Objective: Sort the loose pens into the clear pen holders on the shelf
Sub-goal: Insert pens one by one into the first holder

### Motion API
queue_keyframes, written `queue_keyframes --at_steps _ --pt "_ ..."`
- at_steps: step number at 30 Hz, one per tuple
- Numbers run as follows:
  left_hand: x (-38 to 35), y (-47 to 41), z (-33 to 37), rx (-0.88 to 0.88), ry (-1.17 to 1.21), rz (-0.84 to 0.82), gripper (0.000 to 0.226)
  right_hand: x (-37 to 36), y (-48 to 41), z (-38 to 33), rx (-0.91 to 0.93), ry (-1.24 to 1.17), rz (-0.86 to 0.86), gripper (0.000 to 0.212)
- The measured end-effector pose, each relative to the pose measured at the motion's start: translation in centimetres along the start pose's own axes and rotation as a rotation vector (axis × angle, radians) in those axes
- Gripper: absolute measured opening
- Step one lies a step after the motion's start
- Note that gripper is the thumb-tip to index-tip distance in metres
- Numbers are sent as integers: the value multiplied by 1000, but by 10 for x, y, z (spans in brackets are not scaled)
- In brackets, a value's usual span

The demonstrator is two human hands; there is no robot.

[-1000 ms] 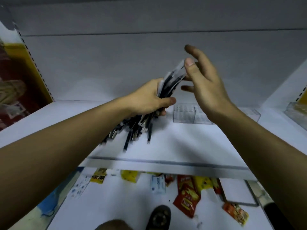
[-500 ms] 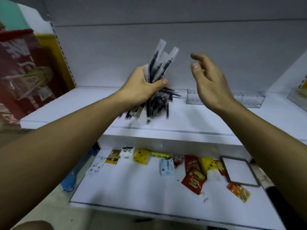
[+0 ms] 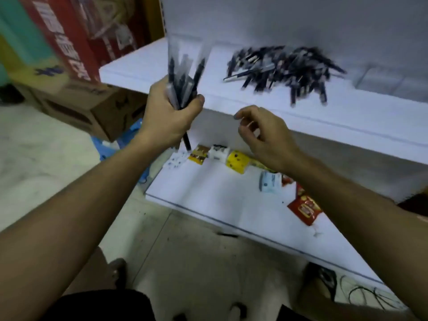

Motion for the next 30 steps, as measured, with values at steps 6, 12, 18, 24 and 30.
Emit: queue_keyframes --at_steps 6,12,18,24,30 --pt "2 53 -85 185 13 -30 21 -102 52 58 -156 -2 -164 18" --pt "-24 102 -167 352 49 -61 27 -227 137 144 -368 95 -363 19" --pt "-43 142 -256 510 92 -47 18 -339 204 205 -614 167 -584 25" --pt "-43 157 -320 559 76 -23 27 -428 269 257 -643 286 -897 40" --pt "-47 174 -370 605 94 -53 26 -454 291 293 -1195 126 -348 21"
Point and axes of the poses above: each hand's wrist, its own y-axis away from the middle knuckle, its own x-axis out of the back of the hand, z = x × y, the point moved 6 cm from there along -y, towards the middle knuckle, and after that the axes turned 5 degrees about z, right-handed, at the moved point
